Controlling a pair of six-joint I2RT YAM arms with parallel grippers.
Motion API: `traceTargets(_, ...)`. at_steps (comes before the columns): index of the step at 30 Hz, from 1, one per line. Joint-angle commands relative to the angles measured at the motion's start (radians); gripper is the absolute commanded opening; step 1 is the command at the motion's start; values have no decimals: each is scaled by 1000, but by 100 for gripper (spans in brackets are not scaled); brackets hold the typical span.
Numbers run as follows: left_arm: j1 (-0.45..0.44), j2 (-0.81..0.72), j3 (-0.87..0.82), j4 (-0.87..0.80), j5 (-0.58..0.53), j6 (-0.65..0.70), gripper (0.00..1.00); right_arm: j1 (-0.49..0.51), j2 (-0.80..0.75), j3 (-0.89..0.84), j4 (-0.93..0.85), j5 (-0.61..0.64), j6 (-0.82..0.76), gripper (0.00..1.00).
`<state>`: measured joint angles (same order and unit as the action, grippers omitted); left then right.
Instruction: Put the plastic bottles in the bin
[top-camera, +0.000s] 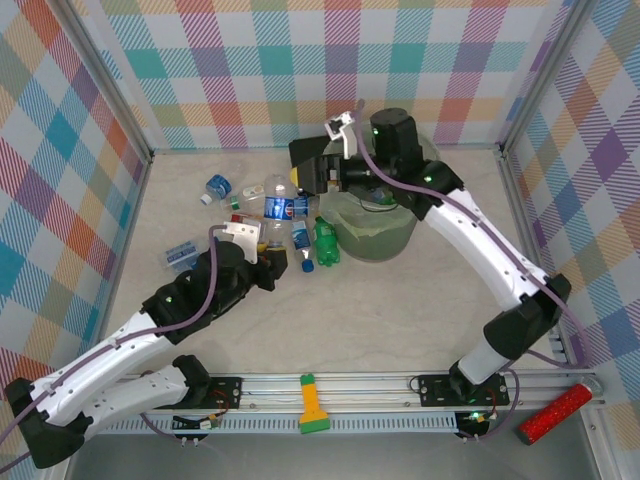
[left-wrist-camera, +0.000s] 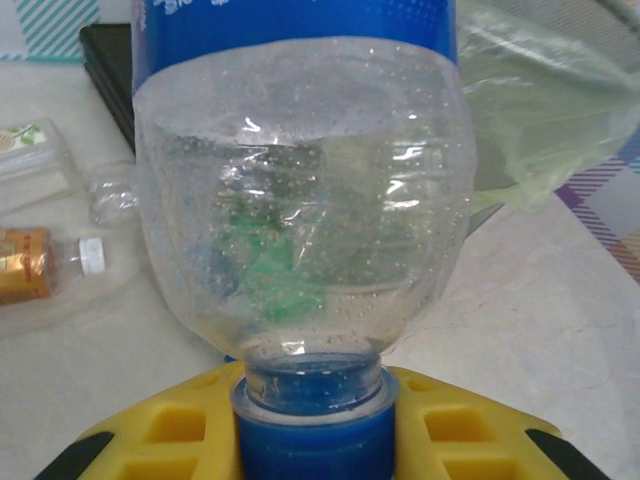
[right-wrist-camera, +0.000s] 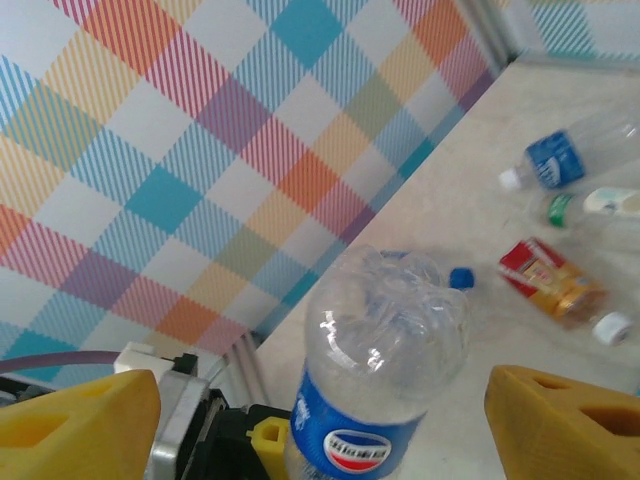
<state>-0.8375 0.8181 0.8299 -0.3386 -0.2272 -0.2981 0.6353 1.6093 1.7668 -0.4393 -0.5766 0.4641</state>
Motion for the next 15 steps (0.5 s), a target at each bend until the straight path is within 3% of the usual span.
traceTargets(1,-11,-22,37,-8,35,60,29,6,44,52,-23,-117,83,83)
traceTargets(15,-11,12,86,-14,94,85,29,60,130,97,-76,-149,64,82)
